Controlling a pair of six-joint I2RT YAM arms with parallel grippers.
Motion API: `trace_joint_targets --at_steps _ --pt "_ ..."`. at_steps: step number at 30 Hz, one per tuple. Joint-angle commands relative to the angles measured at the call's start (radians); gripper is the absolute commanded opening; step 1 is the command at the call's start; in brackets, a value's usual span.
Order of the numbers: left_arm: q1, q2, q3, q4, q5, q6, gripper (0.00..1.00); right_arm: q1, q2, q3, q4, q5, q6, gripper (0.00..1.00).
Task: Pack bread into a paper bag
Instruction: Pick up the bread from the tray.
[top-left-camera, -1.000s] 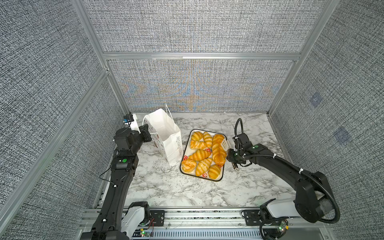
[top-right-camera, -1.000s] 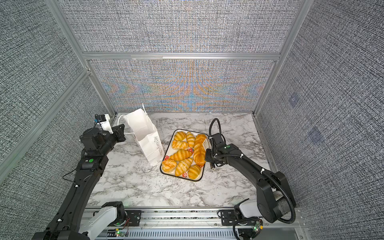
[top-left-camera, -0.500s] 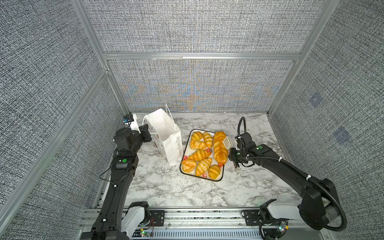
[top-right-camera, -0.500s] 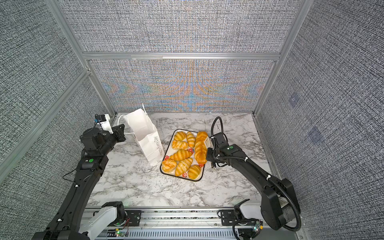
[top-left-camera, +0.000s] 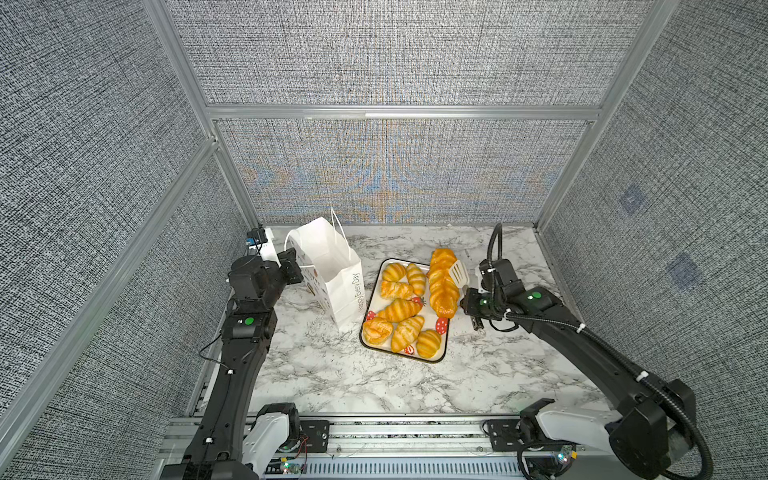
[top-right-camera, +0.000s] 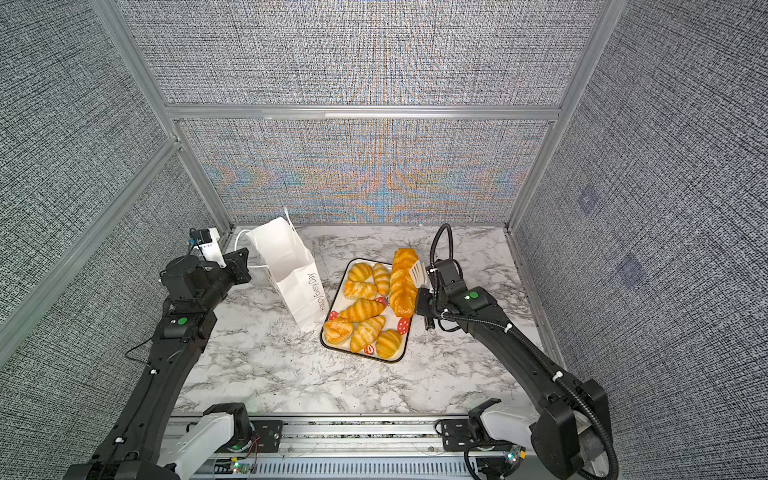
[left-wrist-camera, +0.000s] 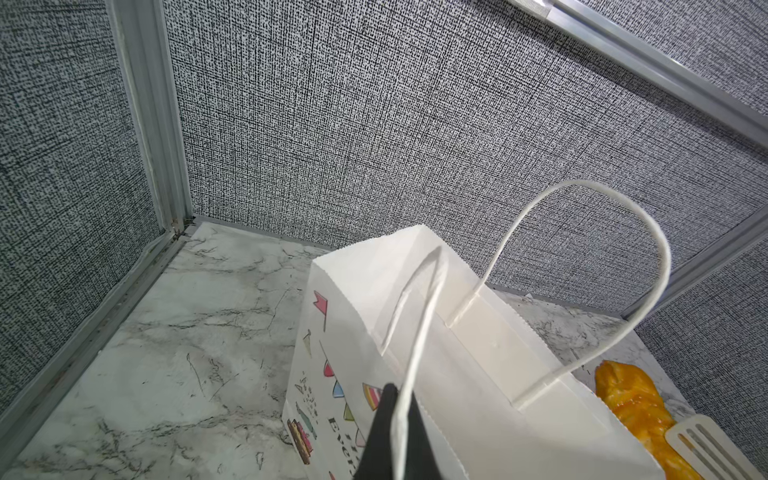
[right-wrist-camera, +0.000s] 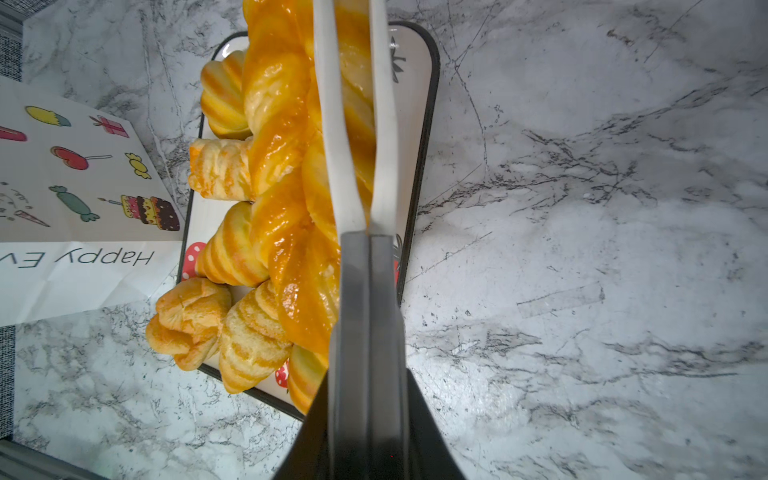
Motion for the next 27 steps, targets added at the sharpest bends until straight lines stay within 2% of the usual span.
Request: trace_joint_targets --at_steps 1,13,27 --pt "0.0 -0.002 -0.001 0.013 0.001 0.003 0.0 0.002 -0.025 0.022 0.011 -0.011 -0.012 0.21" --pt "0.002 0.006 0.003 0.01 -0.001 -0.003 0.0 0.033 -0.075 0.155 -0.023 -0.036 -0.035 0.21" --pt "0.004 0.003 0.002 0.009 -0.006 -0.005 0.0 0.174 -0.048 0.374 -0.023 0.016 -0.078 0.21"
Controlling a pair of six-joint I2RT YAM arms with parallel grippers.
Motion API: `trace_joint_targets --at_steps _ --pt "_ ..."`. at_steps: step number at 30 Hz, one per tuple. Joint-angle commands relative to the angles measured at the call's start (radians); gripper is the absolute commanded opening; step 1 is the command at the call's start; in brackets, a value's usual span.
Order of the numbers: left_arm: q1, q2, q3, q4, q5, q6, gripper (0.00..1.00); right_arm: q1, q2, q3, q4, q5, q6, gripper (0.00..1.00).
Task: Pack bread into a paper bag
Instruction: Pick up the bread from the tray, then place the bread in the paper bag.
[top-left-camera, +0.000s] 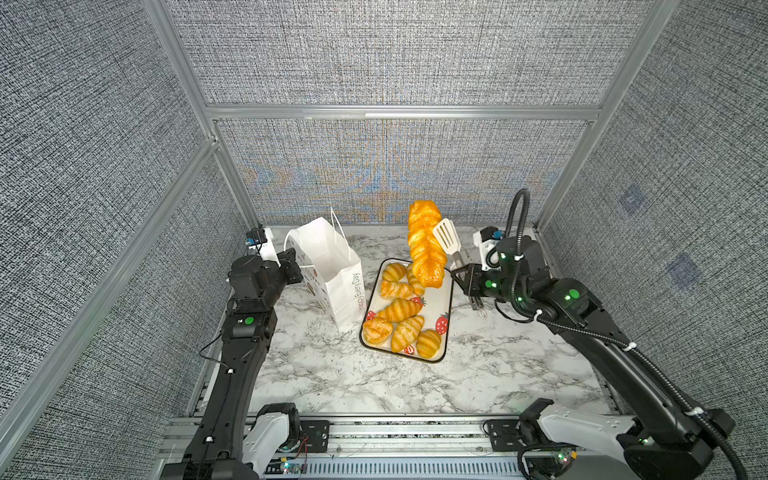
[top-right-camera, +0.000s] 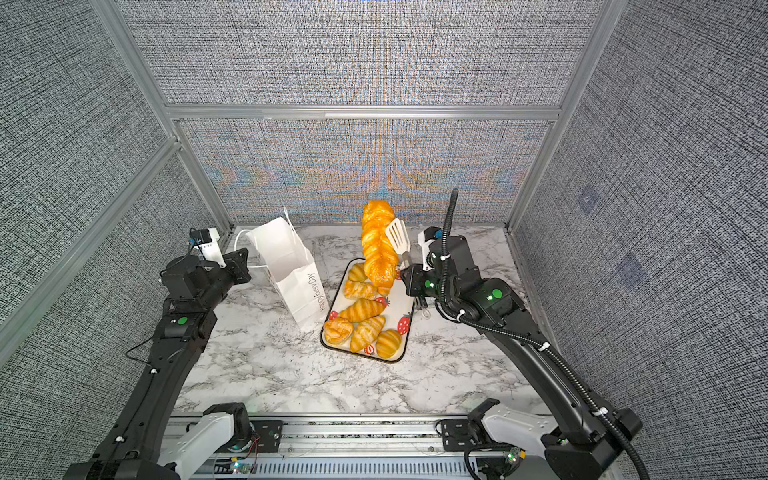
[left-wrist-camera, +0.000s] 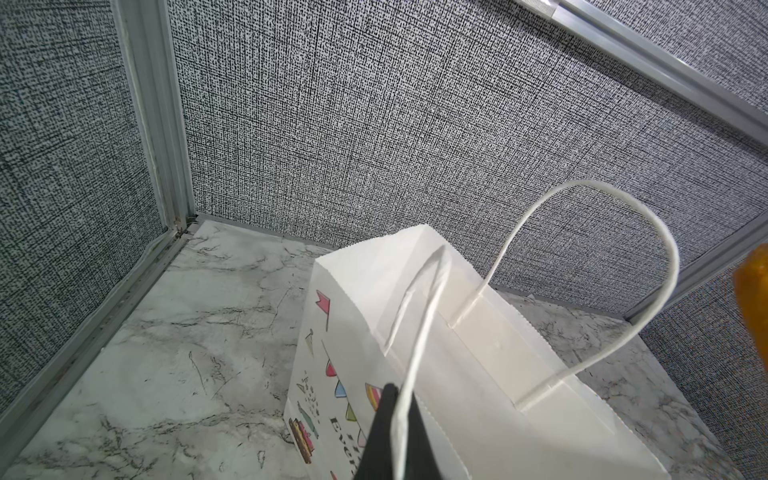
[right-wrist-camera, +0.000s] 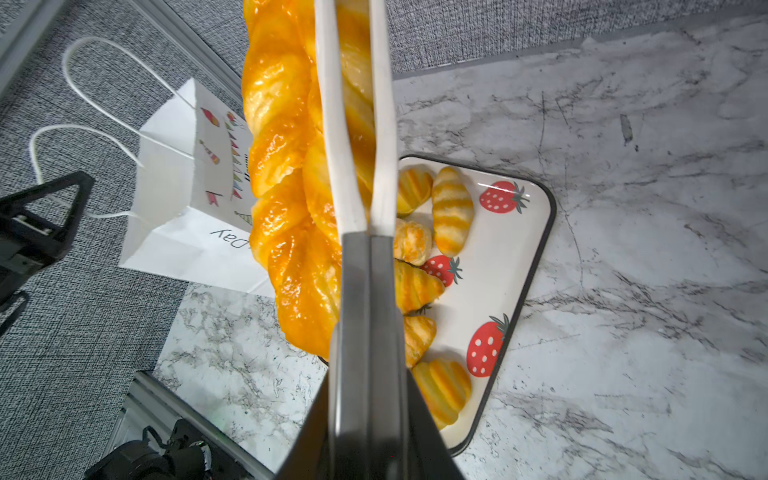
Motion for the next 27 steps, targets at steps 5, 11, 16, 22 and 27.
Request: trace_joint_targets --at_steps 5,11,16,22,27 --pt "0.002 -0.001 0.002 0.011 -0.002 -0.003 0.0 0.076 0.038 0.092 0.048 0.074 -0.037 0.21" --pt "0.002 -0.001 0.0 0.012 -0.001 -0.003 0.0 0.135 0.078 0.158 0.071 0.093 -0.051 0.2" --pt "0.002 -0.001 -0.001 0.015 0.0 -0.003 0.0 0.189 0.135 0.244 0.076 0.1 -0.075 0.2" --pt "0.003 -0.003 -0.001 0.014 -0.002 -0.006 0.0 0.256 0.246 0.388 0.084 0.097 -0.116 0.2" --pt "0.002 -0.004 0.0 0.011 -0.009 -0.008 0.0 0.297 0.366 0.524 0.081 0.073 -0.145 0.2"
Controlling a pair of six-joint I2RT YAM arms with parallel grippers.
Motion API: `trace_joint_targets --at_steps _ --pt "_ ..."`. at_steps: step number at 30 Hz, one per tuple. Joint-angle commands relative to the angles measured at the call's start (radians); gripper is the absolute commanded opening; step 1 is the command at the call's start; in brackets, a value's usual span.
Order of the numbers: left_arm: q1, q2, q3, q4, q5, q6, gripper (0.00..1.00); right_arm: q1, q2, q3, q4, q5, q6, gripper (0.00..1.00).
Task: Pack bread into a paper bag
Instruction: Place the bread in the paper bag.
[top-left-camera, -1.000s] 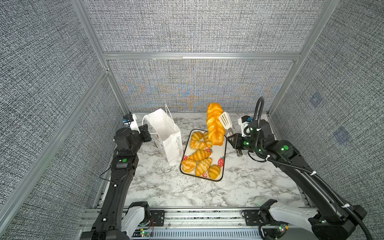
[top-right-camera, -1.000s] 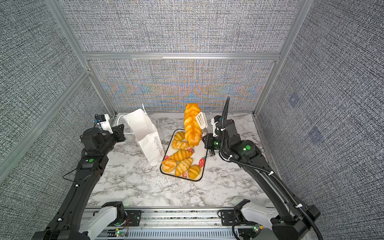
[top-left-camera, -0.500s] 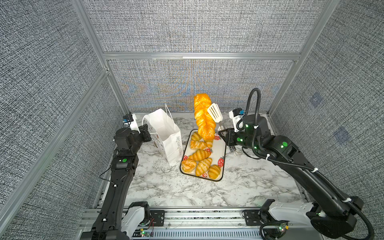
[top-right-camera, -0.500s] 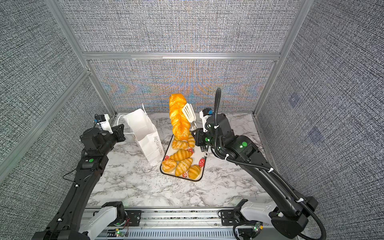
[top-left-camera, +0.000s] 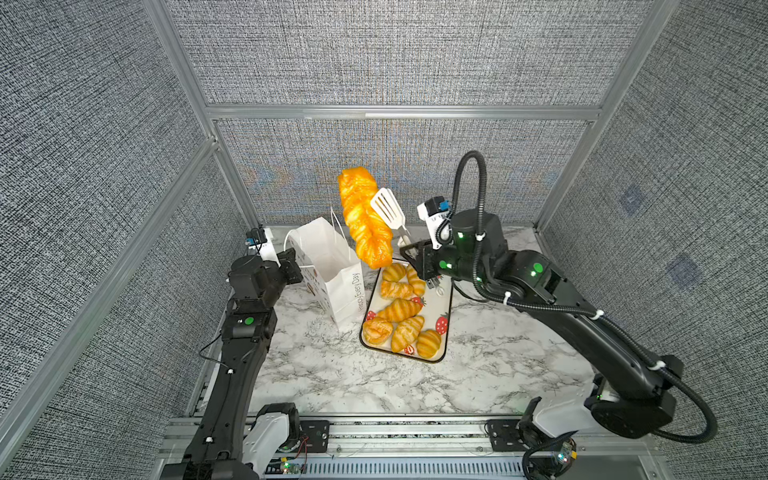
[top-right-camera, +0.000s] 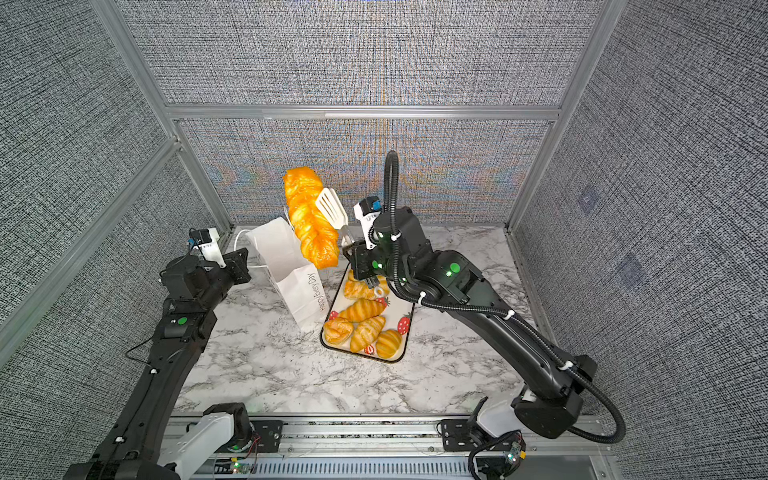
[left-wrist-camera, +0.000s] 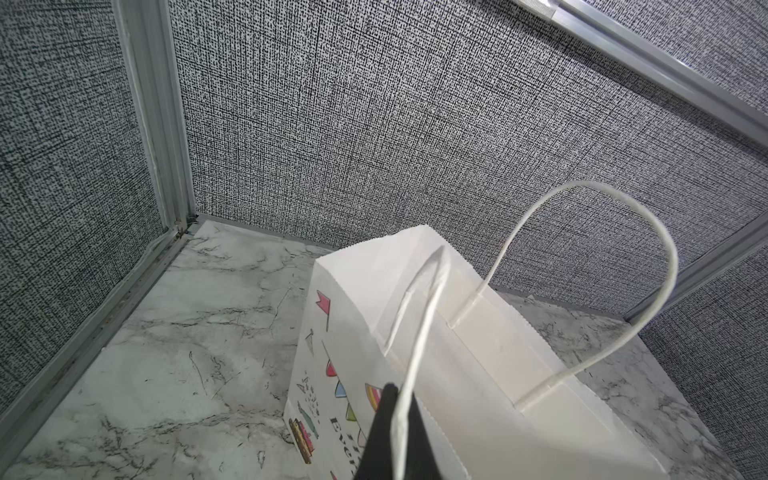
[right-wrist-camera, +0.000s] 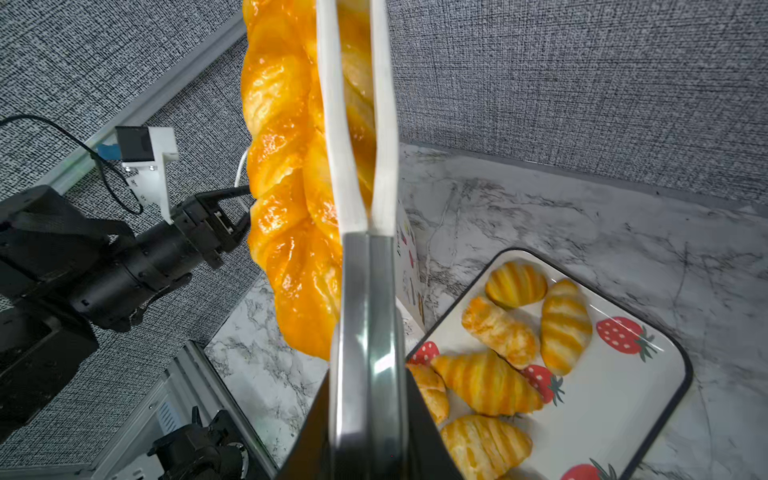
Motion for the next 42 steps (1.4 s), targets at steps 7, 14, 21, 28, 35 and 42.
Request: trace_joint_targets --at_steps 7,14,21,28,35,42 --pt "0.004 -0.002 0.001 0.008 -0.01 -0.008 0.0 0.05 0.194 0.24 0.034 -0.053 -0.06 0.2" --pt "0.003 -0.009 0.015 -0.021 -0.046 -0.023 0.0 0.041 0.328 0.381 -0.01 -0.081 -0.067 0.2" --pt "0.005 -0.011 0.015 -0.02 -0.049 -0.023 0.0 0.03 0.43 0.477 -0.038 -0.123 -0.061 0.2" --pt "0.005 -0.012 0.013 -0.018 -0.047 -0.023 0.0 0.011 0.467 0.482 -0.039 -0.156 -0.048 0.2" --pt "0.006 -0.015 0.011 -0.018 -0.052 -0.024 0.0 0.001 0.485 0.459 -0.047 -0.149 -0.052 0.2" --pt "0.006 -0.013 0.011 -0.02 -0.056 -0.026 0.0 -0.009 0.509 0.449 -0.059 -0.146 -0.056 0.2"
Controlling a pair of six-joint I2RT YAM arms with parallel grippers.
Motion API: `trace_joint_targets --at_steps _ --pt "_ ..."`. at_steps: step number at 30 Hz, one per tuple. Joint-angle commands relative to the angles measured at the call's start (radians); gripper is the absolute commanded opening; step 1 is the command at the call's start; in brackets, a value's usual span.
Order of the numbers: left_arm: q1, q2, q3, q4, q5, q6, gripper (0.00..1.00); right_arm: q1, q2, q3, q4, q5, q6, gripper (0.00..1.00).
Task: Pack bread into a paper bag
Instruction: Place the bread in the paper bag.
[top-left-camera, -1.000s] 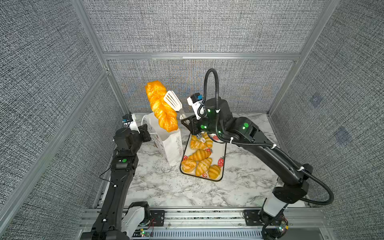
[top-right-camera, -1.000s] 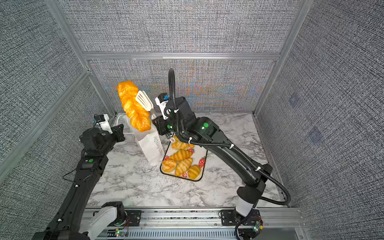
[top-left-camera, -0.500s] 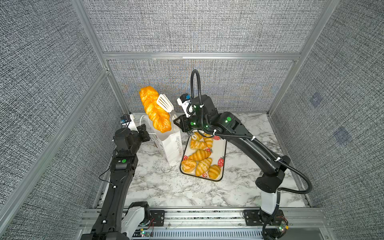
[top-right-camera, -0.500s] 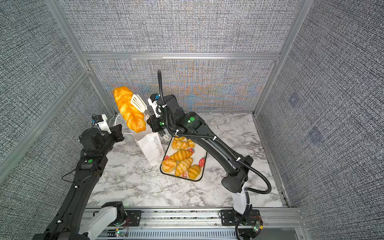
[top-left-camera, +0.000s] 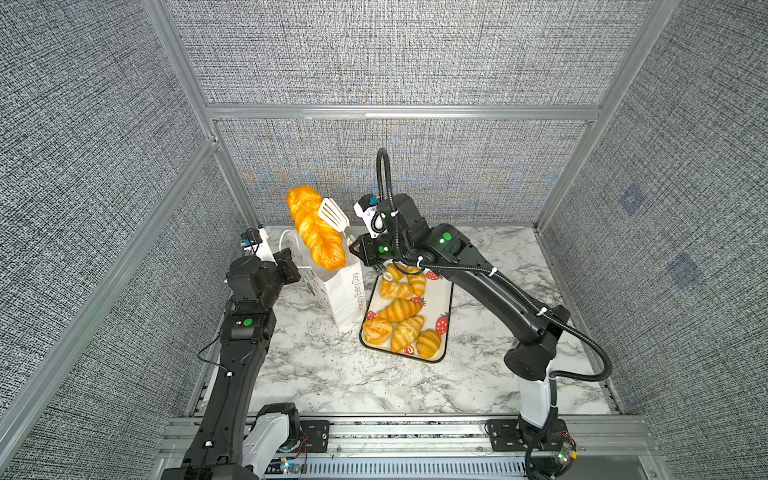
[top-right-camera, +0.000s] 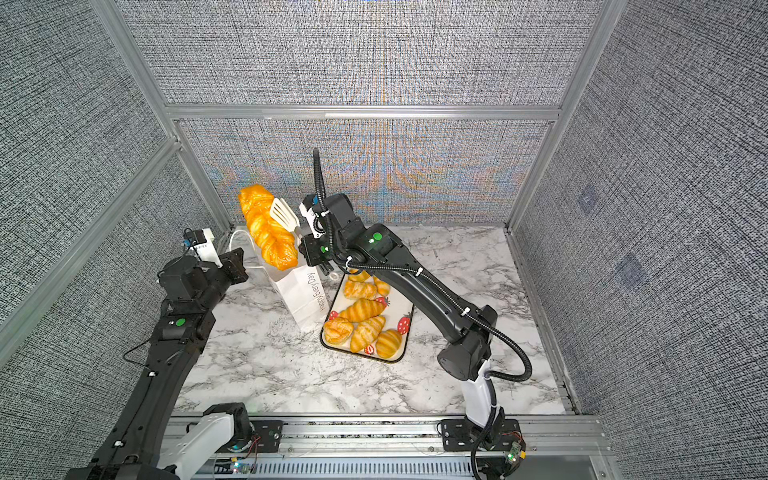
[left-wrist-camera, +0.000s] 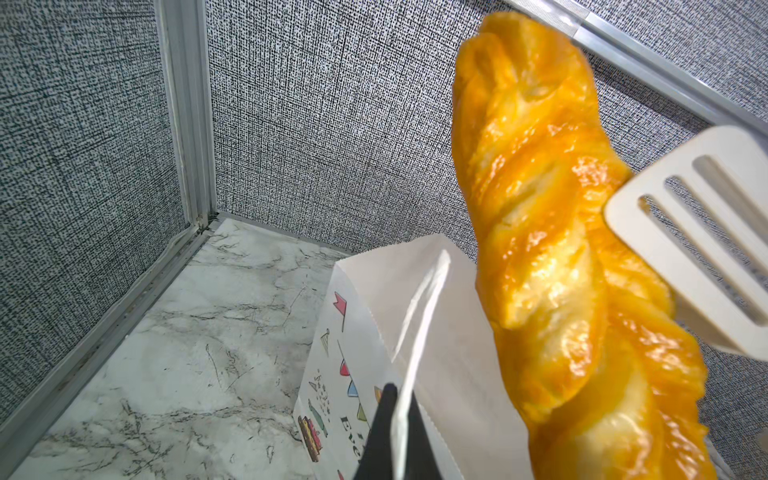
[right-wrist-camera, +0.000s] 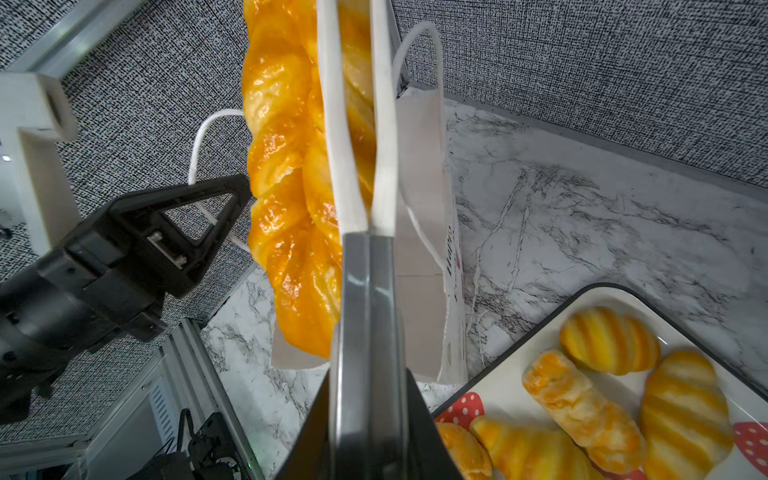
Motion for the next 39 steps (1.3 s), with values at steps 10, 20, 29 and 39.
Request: trace_joint_targets --at_steps 10,20,29,39 --pt "0.002 0.002 0.009 -0.008 -0.007 -0.004 0.0 -0.014 0.003 -0.031 0.026 -0.009 0.006 0.21" --pt "0.0 0.006 0.008 -0.007 -0.007 -0.005 0.0 -0.013 -0.055 -0.175 0.061 -0.012 0.014 0.21" --pt "0.001 0.004 0.007 -0.005 -0.009 -0.003 0.0 -0.001 -0.079 -0.217 0.075 -0.016 0.025 0.23" --pt "0.003 0.005 0.005 -0.004 -0.009 -0.002 0.0 0.012 -0.097 -0.242 0.085 -0.01 0.029 0.36"
